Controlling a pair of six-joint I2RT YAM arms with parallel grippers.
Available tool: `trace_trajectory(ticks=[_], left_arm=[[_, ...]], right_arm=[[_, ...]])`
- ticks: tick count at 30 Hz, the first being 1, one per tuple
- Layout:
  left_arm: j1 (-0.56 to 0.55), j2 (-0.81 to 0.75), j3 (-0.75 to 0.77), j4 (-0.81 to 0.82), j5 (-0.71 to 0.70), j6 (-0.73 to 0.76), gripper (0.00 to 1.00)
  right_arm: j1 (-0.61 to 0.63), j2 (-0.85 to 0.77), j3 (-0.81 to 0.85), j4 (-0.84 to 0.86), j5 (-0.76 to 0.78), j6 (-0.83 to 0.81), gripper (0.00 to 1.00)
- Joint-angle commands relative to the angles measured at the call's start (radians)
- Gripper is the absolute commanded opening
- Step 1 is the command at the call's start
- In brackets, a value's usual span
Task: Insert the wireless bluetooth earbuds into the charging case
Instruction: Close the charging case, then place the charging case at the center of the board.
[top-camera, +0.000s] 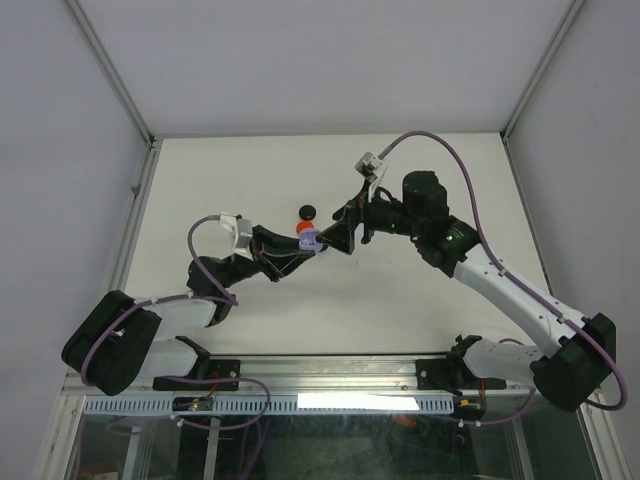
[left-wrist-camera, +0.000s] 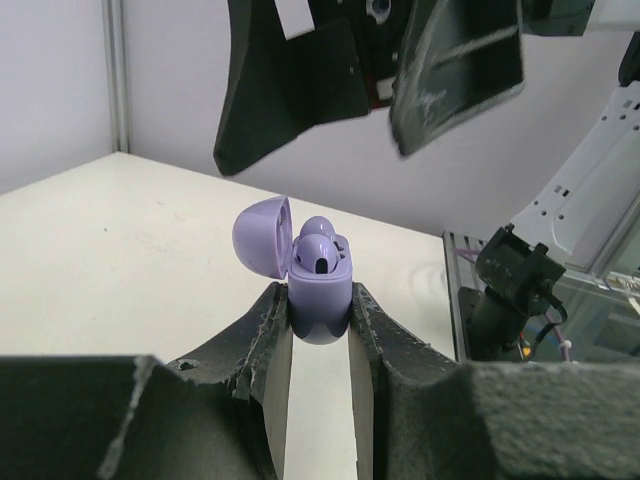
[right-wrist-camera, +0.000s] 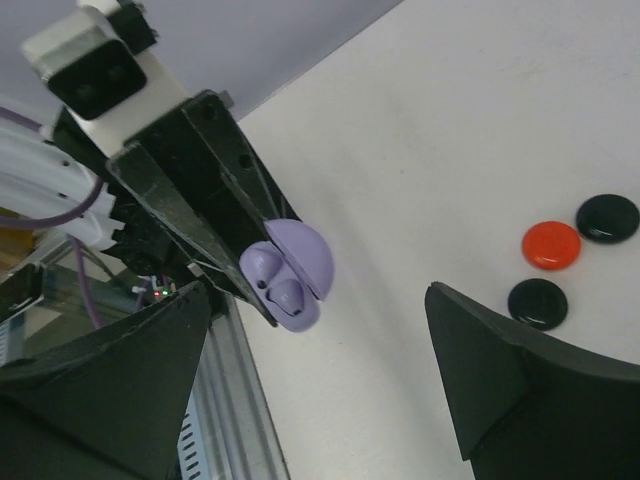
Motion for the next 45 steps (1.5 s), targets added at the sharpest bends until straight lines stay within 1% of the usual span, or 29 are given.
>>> trace_trajectory(ticks=[1, 6, 12, 16, 18, 22, 29, 32, 34, 35, 37, 41, 42, 45], left_arm=[[0.006, 0.039, 0.016, 0.136, 0.048, -0.034, 0.00], [0.006, 0.047, 0.037, 0.140, 0.066, -0.050, 0.00], [0.007, 0.038, 0.041, 0.142, 0.073, -0.055, 0.00], [0.006, 0.038, 0.040, 0.140, 0.058, -0.057, 0.00], [0.006, 0.038, 0.041, 0.116, 0.030, -0.066, 0.00], [0.007, 0.036, 0.039, 0.051, -0.006, -0.076, 0.00], [0.007, 0.028, 0.021, 0.001, -0.039, -0.141, 0.00], [0.006, 0.015, 0.015, -0.050, -0.054, -0.163, 0.00], [0.007, 0.003, 0.009, -0.088, -0.069, -0.181, 0.00], [0.007, -0.006, 0.003, -0.113, -0.096, -0.191, 0.00], [0.006, -0.029, -0.001, -0.207, -0.150, -0.206, 0.00], [0.007, -0.071, 0.020, -0.484, -0.268, -0.221, 0.00], [0.007, -0.077, 0.031, -0.571, -0.296, -0.232, 0.00], [0.007, -0.065, 0.062, -0.725, -0.371, -0.259, 0.00]], right_arm=[[-0.023, 0.026, 0.008, 0.200, -0.221, 0.165, 0.92], [-0.025, 0.092, 0.015, 0.234, -0.289, 0.211, 0.92], [-0.024, 0.144, 0.011, 0.221, -0.291, 0.218, 0.92], [-0.025, 0.166, 0.008, 0.265, -0.397, 0.250, 0.89], [-0.024, 0.160, 0.000, 0.294, -0.435, 0.263, 0.89], [-0.032, 0.132, -0.002, 0.295, -0.474, 0.258, 0.88], [-0.051, 0.063, -0.020, 0.236, -0.449, 0.182, 0.88], [-0.056, 0.045, -0.028, 0.225, -0.424, 0.163, 0.88], [-0.059, 0.035, -0.029, 0.193, -0.382, 0.134, 0.87], [-0.060, 0.025, -0.026, 0.162, -0.338, 0.109, 0.87], [-0.060, 0.003, -0.025, 0.085, -0.196, 0.063, 0.88], [-0.065, -0.053, -0.048, -0.050, 0.077, 0.001, 0.91], [-0.066, -0.069, -0.060, -0.069, 0.133, -0.006, 0.92], [-0.066, -0.123, -0.103, -0.096, 0.285, -0.020, 0.92]])
